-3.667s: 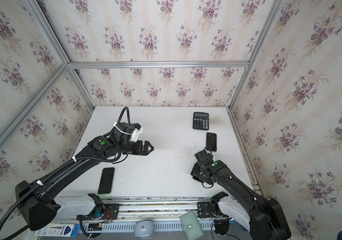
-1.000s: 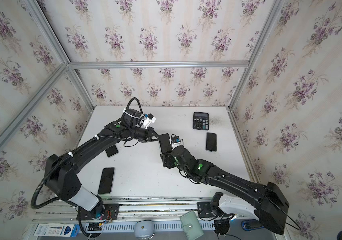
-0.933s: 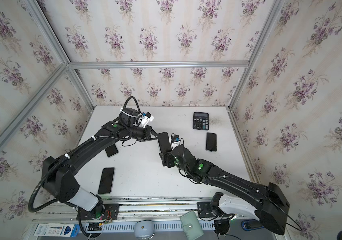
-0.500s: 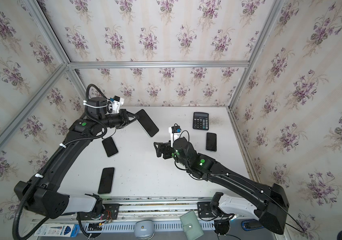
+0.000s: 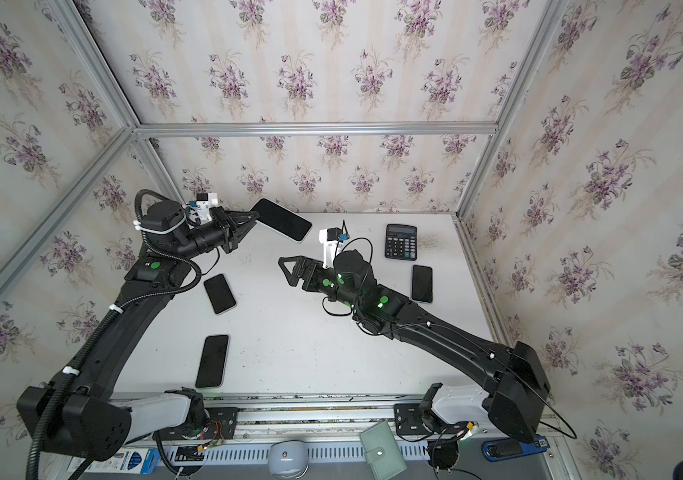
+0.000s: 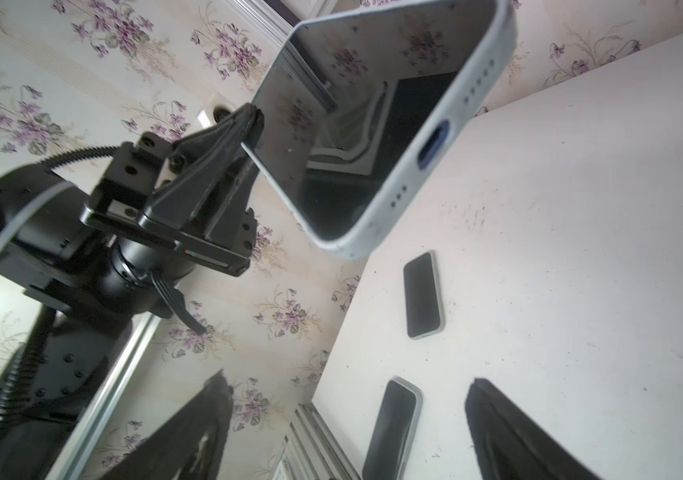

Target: Take the phone out of the phone case

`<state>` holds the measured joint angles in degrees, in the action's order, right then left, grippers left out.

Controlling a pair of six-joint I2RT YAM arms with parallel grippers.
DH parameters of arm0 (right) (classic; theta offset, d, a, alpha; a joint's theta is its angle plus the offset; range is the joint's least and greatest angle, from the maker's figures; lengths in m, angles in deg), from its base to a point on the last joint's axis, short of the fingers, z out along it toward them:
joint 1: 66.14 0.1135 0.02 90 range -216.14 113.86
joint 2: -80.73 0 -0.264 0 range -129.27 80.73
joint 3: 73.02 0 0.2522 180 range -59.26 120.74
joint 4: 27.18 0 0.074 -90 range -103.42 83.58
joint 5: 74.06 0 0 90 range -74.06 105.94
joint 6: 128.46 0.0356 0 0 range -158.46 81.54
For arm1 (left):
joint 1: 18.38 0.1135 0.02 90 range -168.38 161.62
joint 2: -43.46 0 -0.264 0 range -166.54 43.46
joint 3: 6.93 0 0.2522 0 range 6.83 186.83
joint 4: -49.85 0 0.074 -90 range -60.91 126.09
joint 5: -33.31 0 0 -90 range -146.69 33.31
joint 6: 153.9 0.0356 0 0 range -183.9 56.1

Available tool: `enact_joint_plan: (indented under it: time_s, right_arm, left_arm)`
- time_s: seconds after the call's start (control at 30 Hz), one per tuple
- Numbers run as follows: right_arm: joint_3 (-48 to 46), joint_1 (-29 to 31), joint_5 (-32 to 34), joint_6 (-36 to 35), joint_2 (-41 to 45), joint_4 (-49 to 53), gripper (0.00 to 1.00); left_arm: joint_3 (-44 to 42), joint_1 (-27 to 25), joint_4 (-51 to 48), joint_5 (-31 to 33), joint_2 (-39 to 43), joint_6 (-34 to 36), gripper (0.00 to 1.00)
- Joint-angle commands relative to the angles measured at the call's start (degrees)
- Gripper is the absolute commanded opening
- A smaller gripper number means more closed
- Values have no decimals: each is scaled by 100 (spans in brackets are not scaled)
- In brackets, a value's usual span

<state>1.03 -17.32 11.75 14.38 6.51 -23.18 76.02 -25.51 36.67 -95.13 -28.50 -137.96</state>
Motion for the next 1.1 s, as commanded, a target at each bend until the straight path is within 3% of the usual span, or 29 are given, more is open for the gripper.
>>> enact_joint_plan:
  time_s: [0.0, 0.17, 0.63, 0.93, 1.07]
  right_arm:
    - [-114, -126, -134, 517, 10, -953, 87]
    - [-545, -475, -241, 1288, 74, -1884, 73]
    - [-327, -601, -588, 1603, -268, -2533, 58]
    - [-277, -698, -697, 1904, -566, -2974, 32]
    - [-293, -698, -698, 1913, -597, -2984, 26]
  left_arm:
    - [-300, 44, 1316, -145, 71, -951, 0]
    - [-631, 63, 1818, -157, 104, -1276, 0]
    - [-798, 63, 1973, -154, 109, -1256, 0]
    - [-880, 63, 1980, -180, 111, -1250, 0]
    - [-889, 63, 1981, -177, 108, -1242, 0]
